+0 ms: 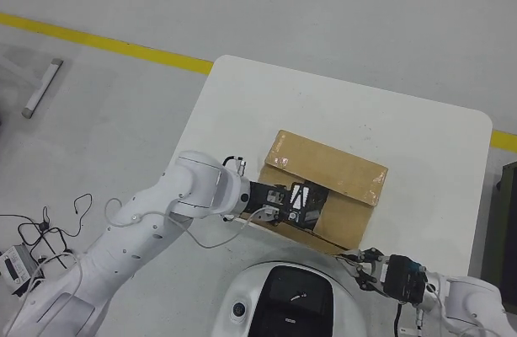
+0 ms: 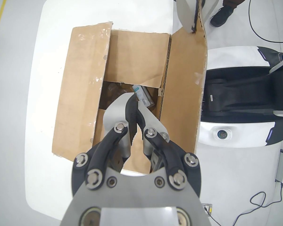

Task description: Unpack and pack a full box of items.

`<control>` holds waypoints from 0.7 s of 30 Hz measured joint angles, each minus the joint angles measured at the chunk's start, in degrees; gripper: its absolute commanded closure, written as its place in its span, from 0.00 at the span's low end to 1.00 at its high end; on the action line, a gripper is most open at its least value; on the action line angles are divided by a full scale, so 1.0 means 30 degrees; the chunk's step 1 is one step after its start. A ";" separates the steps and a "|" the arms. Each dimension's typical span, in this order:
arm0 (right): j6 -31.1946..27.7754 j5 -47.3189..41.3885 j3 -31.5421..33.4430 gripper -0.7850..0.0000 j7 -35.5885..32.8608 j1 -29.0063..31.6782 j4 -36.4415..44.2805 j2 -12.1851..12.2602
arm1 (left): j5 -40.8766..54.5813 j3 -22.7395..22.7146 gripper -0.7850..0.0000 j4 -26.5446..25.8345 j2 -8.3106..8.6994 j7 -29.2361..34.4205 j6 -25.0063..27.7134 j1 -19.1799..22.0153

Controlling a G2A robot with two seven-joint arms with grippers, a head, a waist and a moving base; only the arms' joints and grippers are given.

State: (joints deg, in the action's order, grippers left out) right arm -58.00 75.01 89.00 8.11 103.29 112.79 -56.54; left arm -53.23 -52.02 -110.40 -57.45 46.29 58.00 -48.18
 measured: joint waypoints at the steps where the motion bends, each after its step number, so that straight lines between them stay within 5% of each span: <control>1: 0.0000 -0.0018 0.0020 0.11 0.0053 -0.0019 -0.0044 0.0020 | 0.0132 0.0231 1.00 0.0013 0.0106 -0.0001 0.0000 0.0146; 2: 0.0009 -0.0075 0.0039 0.00 0.0107 -0.0025 -0.0086 0.0029 | 0.0225 0.0422 1.00 0.0020 0.0190 -0.0002 0.0000 0.0265; 18: 0.0376 -0.5875 0.1632 0.00 0.0787 0.0645 -0.1630 0.0134 | 0.1894 0.2702 1.00 -0.0283 0.1639 -0.0002 0.0000 0.1916; 21: 0.1362 -0.7450 0.2240 0.30 0.0555 0.0780 -0.1960 0.0134 | 0.1909 0.2851 1.00 -0.0601 0.1856 -0.0010 0.0000 0.1940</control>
State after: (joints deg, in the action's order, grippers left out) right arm -53.92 52.66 95.72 9.77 105.62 106.91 -56.14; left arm -47.50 -43.47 -112.20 -51.89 46.26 58.00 -42.36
